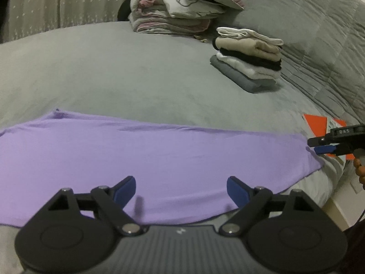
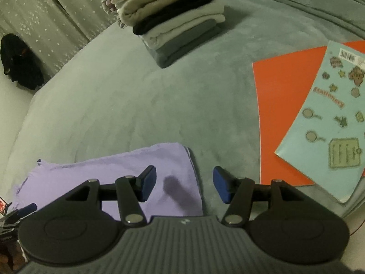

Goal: Fold clothes

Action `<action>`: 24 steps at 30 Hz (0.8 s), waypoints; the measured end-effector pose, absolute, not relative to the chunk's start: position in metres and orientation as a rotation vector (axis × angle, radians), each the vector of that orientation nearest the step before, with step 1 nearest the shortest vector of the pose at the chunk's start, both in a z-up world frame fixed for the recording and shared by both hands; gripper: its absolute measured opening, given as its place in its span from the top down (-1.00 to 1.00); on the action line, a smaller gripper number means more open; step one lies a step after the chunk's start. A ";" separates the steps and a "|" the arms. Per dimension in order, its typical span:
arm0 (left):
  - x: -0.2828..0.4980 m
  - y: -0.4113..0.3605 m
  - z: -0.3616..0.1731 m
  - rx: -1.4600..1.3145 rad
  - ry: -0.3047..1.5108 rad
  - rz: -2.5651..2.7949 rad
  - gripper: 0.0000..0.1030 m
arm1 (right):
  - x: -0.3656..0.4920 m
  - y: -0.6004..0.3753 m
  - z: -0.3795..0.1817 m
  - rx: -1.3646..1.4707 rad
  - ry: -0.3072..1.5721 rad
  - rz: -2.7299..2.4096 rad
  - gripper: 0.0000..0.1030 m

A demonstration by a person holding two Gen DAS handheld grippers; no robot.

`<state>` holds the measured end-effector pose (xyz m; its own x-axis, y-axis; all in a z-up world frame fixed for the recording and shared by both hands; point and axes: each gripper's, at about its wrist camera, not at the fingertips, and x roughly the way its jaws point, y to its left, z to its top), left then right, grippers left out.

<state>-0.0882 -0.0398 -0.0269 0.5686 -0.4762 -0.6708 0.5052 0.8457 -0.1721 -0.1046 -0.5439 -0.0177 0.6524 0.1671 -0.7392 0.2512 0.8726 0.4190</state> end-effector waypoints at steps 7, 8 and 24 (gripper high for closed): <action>-0.088 -0.054 -0.030 0.034 0.785 -0.624 -0.71 | -0.099 -0.523 -0.018 0.461 0.871 -0.011 0.13; -0.088 -0.056 -0.029 0.026 0.784 -0.635 -0.71 | -0.098 -0.522 -0.017 0.471 0.870 0.002 0.31; -0.055 -0.045 -0.036 -0.453 0.846 -0.817 -0.68 | -0.068 -0.464 0.012 0.612 0.841 0.312 0.85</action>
